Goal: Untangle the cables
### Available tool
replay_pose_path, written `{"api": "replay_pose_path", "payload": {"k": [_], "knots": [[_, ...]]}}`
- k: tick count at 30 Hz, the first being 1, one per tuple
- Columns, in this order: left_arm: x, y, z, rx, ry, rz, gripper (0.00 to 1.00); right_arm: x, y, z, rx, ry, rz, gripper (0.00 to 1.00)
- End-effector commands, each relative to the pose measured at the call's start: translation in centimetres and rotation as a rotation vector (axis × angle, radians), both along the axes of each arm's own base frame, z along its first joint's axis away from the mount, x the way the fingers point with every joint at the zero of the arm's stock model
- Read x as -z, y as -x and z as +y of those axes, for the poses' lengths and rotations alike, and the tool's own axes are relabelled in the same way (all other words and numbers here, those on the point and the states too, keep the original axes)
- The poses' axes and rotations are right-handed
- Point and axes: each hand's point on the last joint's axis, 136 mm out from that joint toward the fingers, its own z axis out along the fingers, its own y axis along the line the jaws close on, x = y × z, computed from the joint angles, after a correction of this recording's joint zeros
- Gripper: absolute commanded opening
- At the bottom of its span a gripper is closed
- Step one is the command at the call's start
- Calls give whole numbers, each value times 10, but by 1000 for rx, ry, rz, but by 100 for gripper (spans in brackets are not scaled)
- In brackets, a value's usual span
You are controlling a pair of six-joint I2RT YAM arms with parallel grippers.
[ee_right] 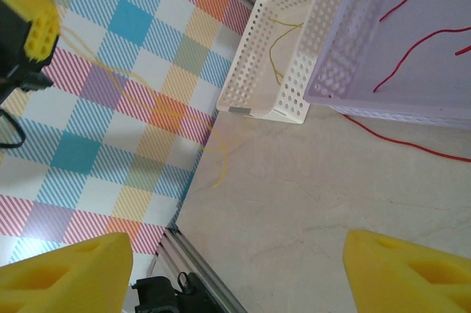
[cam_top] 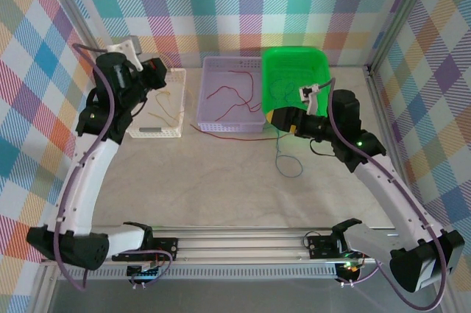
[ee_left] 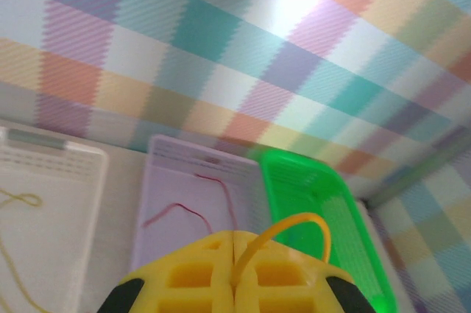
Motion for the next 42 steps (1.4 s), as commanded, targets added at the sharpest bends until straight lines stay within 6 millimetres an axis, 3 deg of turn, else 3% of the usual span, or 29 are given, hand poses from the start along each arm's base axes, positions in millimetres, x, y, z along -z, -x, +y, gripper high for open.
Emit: {"api": "replay_pose_path", "payload": {"k": [1,10,18,21,30,34,42], "knots": [[-4,-24,36,-145,-30,-25,0,-4,9,7,-57,-2,-57,76],[20,-82,80,-277,-24,27,0,9,18,12,-85,41,-59,77],[41,-109,102,-314,1,73,0,18,17,22,-112,71,-57,77],[58,-115,106,-326,-10,104,0,24,15,27,-124,81,-47,77],[140,-127,119,-382,-29,240,0,53,10,42,-138,143,-6,76],[187,-128,118,-390,-16,366,0,86,-5,23,-12,276,56,76],[246,-124,126,-428,8,515,3,165,-16,-47,277,653,231,76]]}}
